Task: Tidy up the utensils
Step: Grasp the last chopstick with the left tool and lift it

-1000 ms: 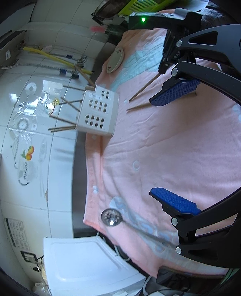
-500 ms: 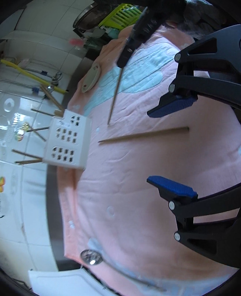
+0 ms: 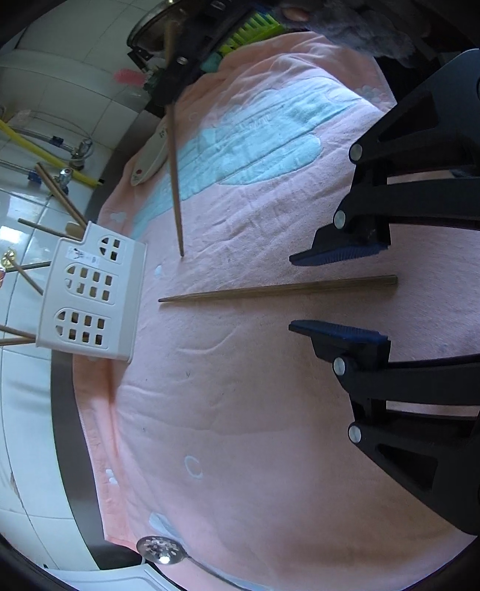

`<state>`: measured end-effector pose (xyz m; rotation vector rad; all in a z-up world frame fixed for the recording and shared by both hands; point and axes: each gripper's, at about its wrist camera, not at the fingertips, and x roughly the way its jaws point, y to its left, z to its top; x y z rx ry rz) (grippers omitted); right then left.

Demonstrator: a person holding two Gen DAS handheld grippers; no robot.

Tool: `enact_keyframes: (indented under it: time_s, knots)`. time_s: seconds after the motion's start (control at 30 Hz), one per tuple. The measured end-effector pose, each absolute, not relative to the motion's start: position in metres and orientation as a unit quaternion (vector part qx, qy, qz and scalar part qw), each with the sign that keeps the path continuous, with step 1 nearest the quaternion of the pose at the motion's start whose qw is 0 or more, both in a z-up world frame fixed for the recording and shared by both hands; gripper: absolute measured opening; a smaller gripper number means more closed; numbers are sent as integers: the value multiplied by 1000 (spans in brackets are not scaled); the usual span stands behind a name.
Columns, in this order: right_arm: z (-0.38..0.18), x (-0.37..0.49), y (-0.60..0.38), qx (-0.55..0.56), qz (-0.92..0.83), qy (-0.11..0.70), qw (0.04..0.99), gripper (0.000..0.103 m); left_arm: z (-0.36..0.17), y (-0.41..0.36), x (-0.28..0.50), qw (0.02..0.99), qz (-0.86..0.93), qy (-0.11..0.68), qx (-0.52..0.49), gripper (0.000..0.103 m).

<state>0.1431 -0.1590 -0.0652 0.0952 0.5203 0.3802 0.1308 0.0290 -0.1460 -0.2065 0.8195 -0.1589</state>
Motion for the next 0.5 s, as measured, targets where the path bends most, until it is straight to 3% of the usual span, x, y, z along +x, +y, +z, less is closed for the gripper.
enact_keyframes:
  time_s: [0.37, 0.5]
  knots:
    - [-60, 146, -161, 46, 195, 249, 948, 6, -148, 18, 142, 907, -65, 409, -70, 17]
    - [-60, 147, -161, 44, 195, 251, 947, 6, -148, 13, 142, 909, -55, 412, -42, 6]
